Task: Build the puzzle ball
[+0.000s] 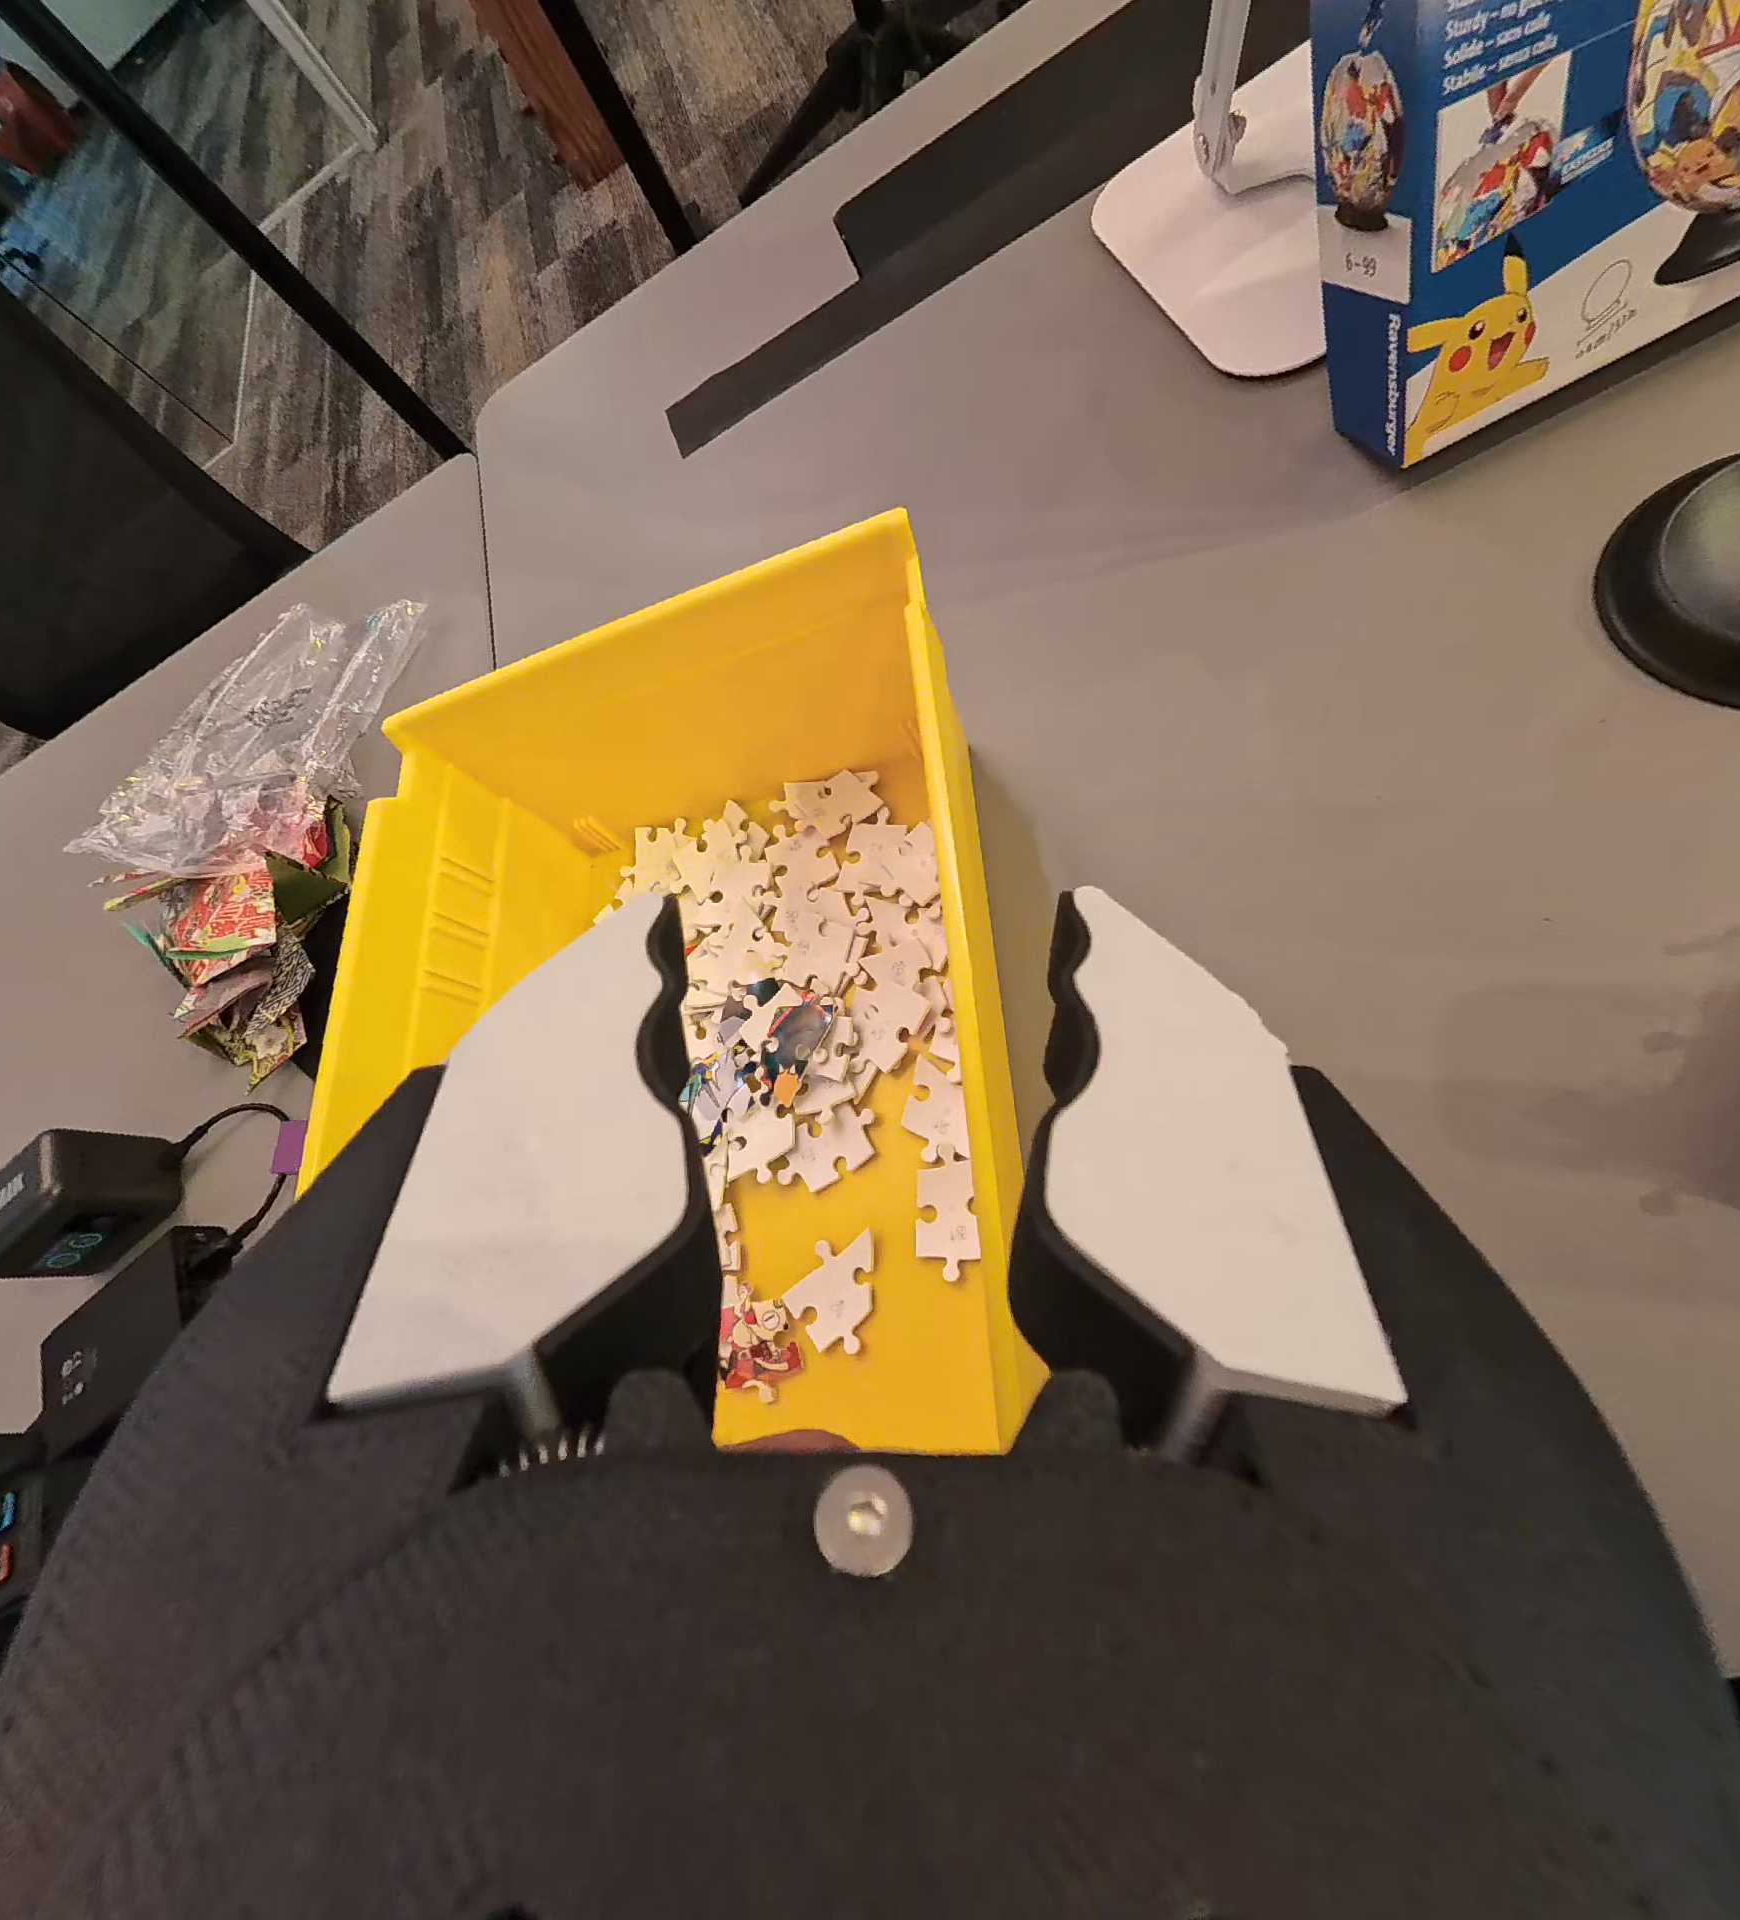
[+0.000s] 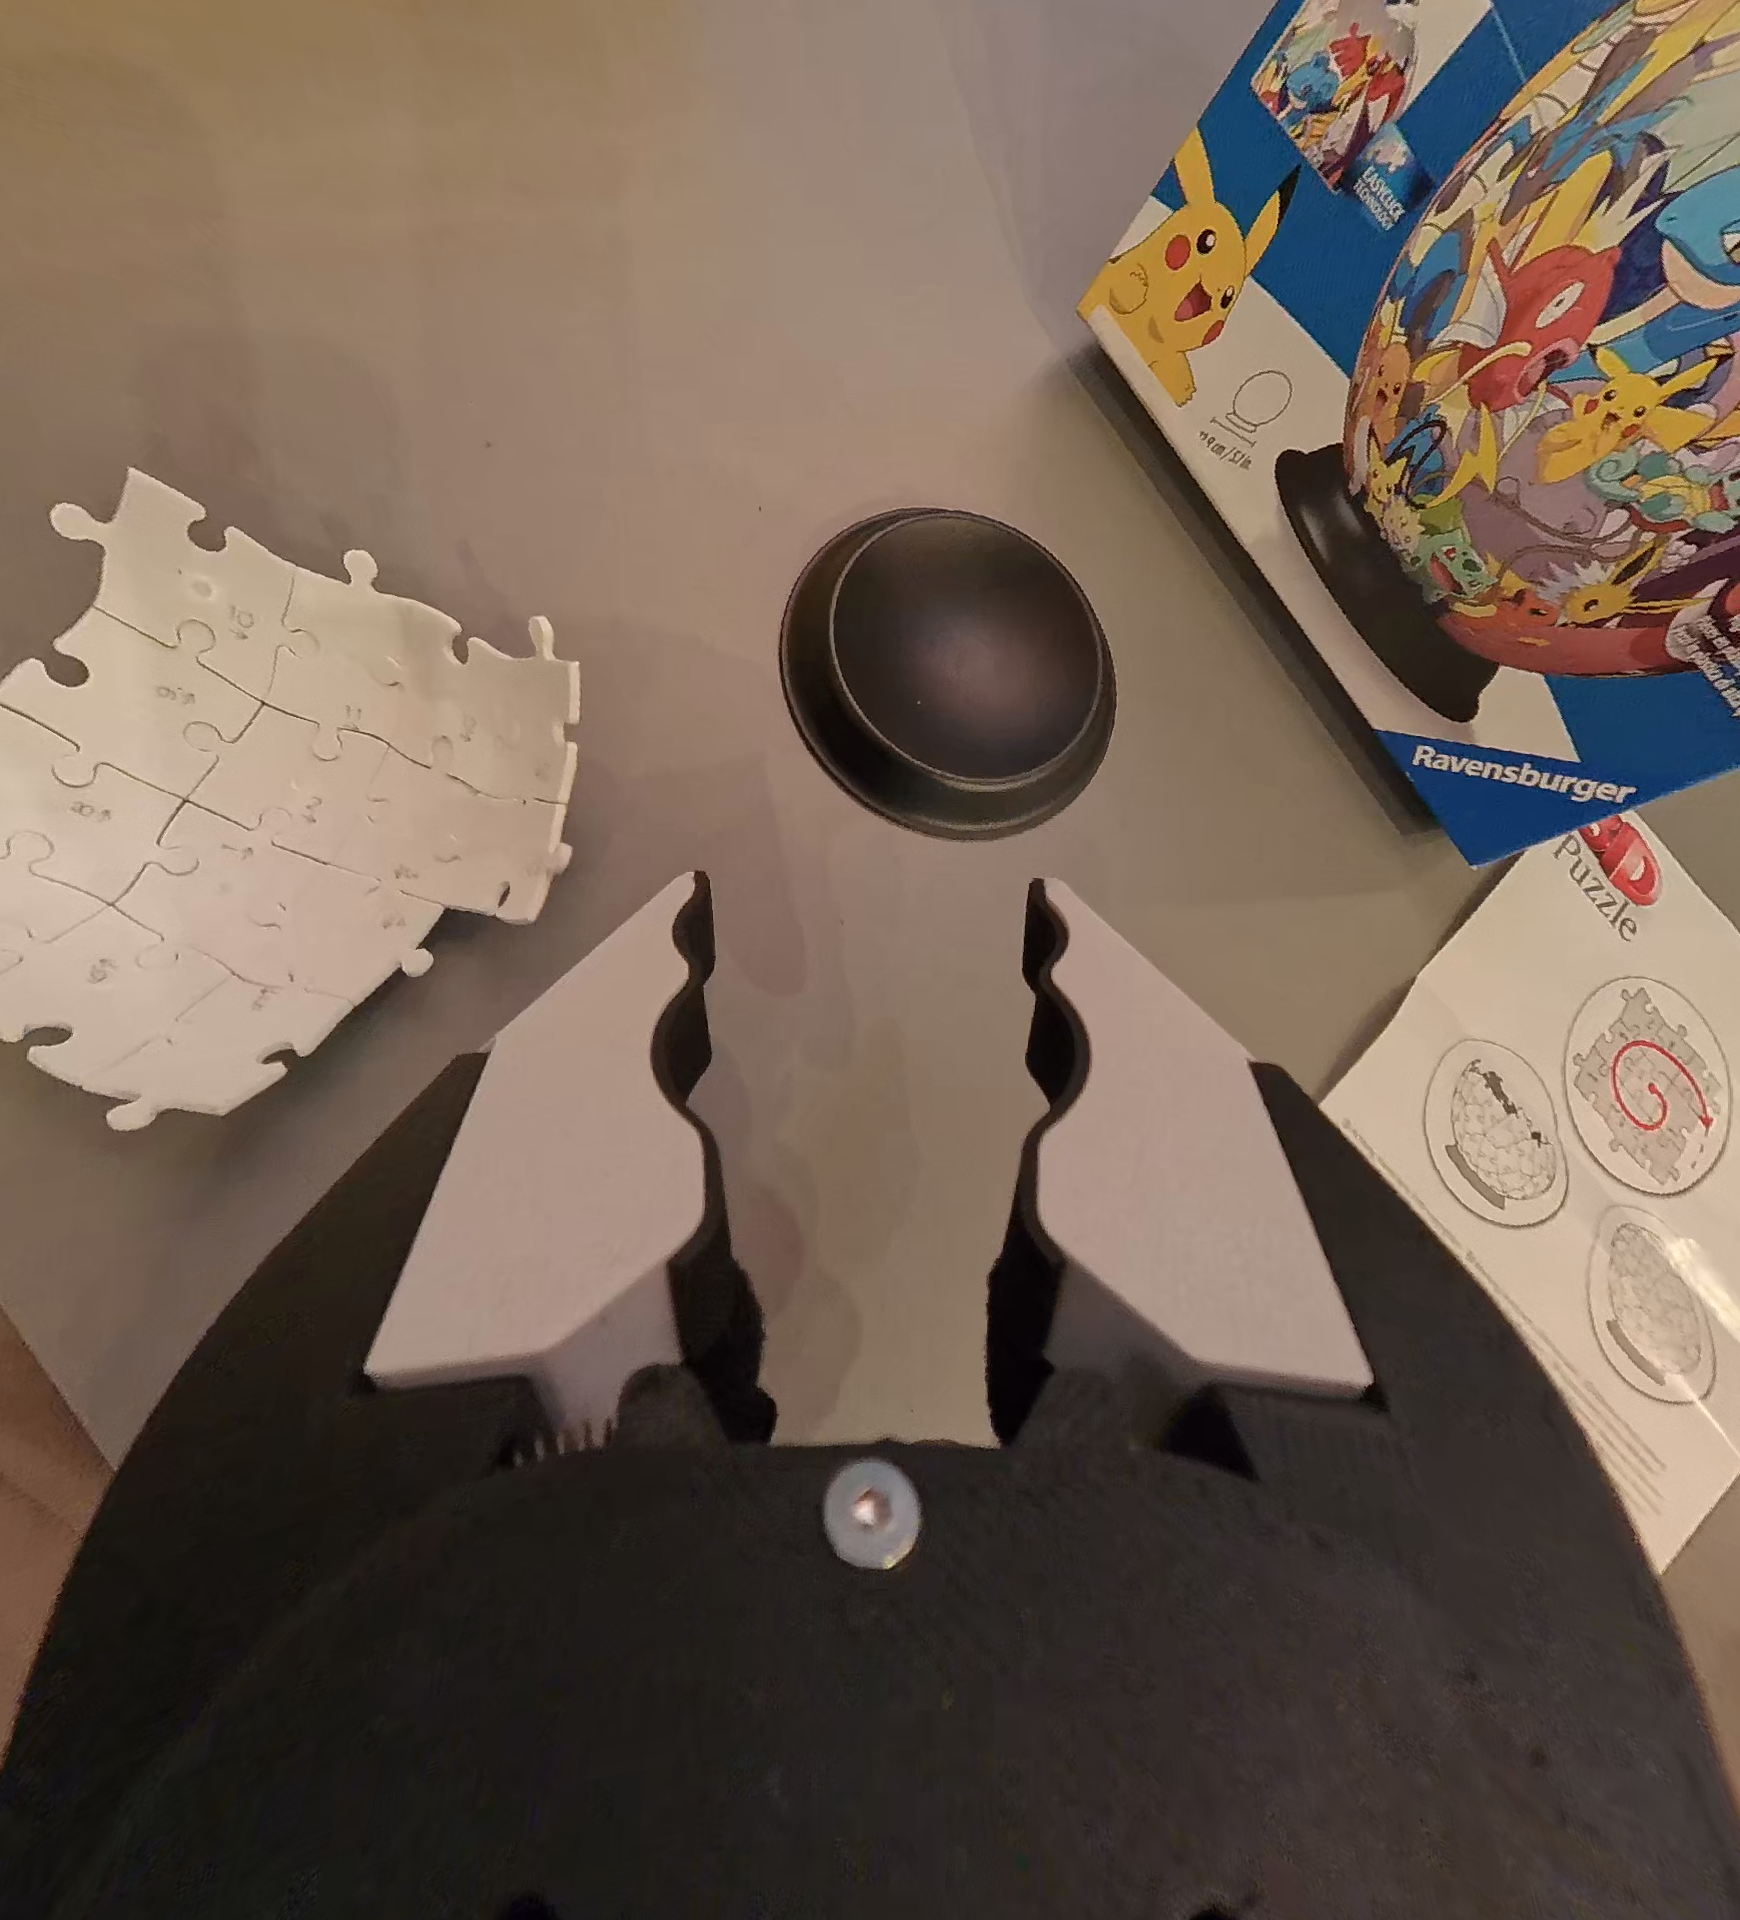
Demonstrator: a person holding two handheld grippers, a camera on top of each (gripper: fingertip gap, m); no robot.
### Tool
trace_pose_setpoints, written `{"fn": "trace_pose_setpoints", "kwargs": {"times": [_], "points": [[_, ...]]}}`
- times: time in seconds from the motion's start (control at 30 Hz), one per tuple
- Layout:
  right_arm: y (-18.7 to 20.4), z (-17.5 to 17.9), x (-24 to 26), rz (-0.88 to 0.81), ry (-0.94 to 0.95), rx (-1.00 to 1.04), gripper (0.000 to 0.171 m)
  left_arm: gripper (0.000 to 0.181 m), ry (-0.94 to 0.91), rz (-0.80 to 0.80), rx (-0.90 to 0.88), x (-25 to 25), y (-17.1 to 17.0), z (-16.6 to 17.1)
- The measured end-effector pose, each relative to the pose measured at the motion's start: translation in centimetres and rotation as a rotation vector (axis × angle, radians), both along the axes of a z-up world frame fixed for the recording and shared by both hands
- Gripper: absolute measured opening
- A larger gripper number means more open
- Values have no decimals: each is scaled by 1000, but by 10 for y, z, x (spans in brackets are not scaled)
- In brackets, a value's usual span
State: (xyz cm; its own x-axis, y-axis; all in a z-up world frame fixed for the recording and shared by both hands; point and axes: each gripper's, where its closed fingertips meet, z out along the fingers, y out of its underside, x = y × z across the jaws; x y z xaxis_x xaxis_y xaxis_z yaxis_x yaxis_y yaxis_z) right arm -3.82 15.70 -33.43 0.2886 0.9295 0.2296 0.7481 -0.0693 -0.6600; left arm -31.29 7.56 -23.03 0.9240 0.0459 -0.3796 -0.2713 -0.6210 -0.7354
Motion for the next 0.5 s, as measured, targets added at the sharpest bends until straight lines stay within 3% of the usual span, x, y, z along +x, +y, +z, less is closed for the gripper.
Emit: {"fn": "trace_pose_setpoints", "kwargs": {"times": [0.33, 0.5], "points": [[2, -4, -1, 0, -2, -6, 59, 67, 8, 6, -7, -9, -2, 0], [5, -10, 0, -5, 6, -42, 59, 59, -38, 33, 36, -42, -14, 17]]}}
